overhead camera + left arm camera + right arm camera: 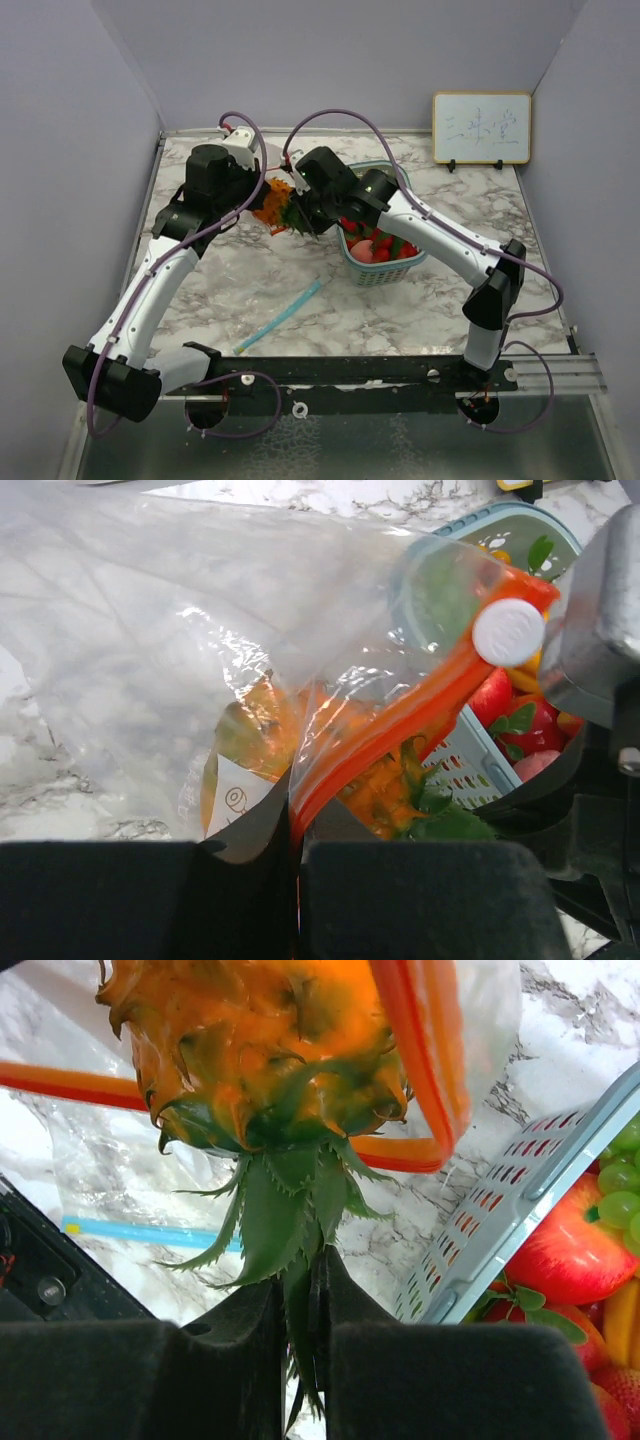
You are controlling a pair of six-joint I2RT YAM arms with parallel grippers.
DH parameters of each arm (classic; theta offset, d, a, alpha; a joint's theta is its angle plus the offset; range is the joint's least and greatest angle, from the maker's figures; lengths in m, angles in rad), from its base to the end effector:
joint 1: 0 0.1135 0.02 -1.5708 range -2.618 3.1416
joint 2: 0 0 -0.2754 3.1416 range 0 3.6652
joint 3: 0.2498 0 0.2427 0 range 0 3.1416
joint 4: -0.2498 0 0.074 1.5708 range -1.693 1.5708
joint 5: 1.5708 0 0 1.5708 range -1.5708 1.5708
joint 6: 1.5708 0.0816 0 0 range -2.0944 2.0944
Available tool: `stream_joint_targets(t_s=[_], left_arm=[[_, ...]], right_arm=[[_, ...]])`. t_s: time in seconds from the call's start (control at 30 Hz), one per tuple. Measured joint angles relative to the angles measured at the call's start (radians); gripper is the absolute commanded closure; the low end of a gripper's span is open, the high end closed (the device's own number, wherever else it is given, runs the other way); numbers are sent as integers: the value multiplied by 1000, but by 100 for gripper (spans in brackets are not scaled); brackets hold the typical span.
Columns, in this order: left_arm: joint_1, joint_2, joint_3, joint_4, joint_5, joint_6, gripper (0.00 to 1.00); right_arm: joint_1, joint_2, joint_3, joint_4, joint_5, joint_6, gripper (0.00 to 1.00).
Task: Place the food in the zip-top bag and seal the zipper
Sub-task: Place the fake fruit in the zipper food storage bag.
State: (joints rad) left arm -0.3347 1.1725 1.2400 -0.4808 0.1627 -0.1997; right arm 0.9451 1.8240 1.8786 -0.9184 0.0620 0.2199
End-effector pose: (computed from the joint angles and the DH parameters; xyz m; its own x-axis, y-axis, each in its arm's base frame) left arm 0.2651 -0.1062 0.3810 -0.4639 -0.0459 -0.8847 0.3798 0.8919 -0.2454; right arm 0.2510 0.3387 0.3347 -0.6059 -0.4668 -0.6442 -0.6694 0.7367 0.0957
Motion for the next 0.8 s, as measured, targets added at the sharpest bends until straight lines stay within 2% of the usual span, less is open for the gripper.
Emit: stream_joint_targets(t_s=[0.23,0.43,0.5,0.57,0.6,0.67,0.7,0.73,0.8], left_arm=[[-28,-43,-84,48,0,-14,100],[-43,-70,-164,51,1,-43,100],[-44,-71,-175,50,1,-58,100],[-45,-71,-177,47,1,-76,100],[-45,-71,-177,46,0,-84,100],[-47,-71,-177,43,-13,-103,100],[-47,-71,-177,40,-26,-113,100],[-47,-71,-177,37,-43,-122,100],[-47,-66,-177,30,-77,-142,100]], right_arm=[[-1,63,107,-47,14,56,88],[1,52,61,30,48,101,84],[1,50,36,63,50,111,76],[1,50,10,106,56,122,62],[1,48,-5,128,63,127,54],[1,39,-31,166,76,124,30],[1,26,-51,188,82,126,23],[1,12,-68,201,85,118,17],[0,-34,-103,229,87,105,16]])
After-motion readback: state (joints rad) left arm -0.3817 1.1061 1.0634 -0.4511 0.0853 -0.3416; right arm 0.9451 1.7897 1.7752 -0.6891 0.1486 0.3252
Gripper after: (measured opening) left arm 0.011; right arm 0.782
